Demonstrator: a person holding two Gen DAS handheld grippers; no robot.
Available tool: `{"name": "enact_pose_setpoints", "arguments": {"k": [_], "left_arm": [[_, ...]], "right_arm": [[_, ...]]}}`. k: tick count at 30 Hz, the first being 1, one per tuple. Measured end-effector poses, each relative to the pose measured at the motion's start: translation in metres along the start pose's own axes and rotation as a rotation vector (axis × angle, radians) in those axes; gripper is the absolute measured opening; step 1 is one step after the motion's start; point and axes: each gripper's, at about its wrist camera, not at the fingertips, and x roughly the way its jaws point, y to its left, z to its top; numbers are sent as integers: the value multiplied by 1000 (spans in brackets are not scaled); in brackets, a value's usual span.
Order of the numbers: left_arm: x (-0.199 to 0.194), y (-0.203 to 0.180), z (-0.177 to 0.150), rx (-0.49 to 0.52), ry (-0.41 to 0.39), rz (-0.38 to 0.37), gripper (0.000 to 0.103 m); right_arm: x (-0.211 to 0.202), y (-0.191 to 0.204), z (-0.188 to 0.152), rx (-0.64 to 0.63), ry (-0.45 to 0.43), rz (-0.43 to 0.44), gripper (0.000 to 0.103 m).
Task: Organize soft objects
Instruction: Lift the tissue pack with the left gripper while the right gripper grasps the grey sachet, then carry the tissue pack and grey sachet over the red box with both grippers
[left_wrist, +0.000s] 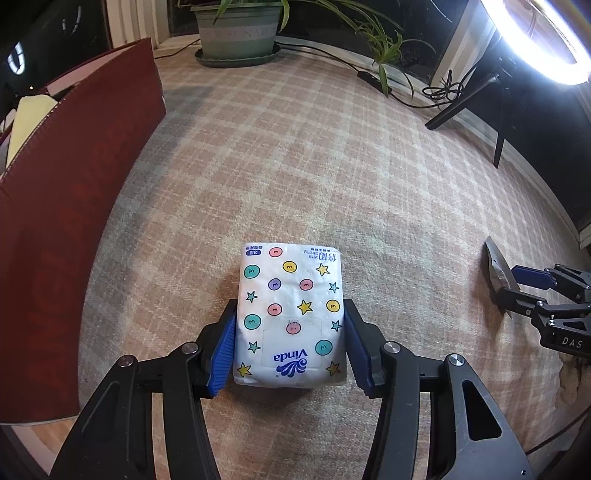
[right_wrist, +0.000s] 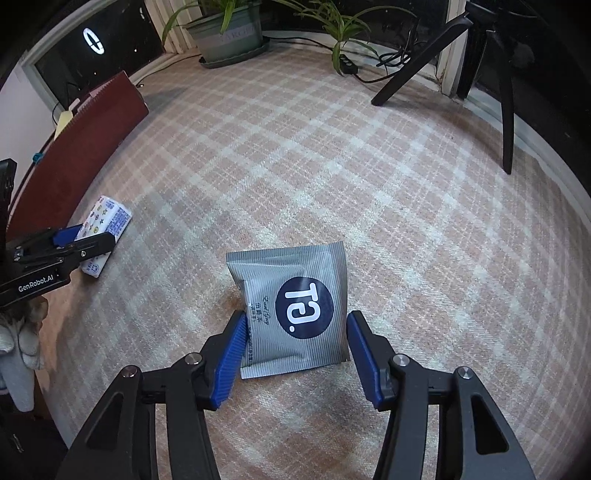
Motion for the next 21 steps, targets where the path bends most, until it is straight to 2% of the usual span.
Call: {"name": "enact_pose_setpoints", "arguments": {"k": [9,21], "left_arm": [[-5,4,-1,-13,-13,-10,52],[-38,1,4,3,-75,-39,52]], "right_arm": [[-4,3,1,-5,-17,-18,50],[-44,18,10,-27,-106,-20,49]]}}
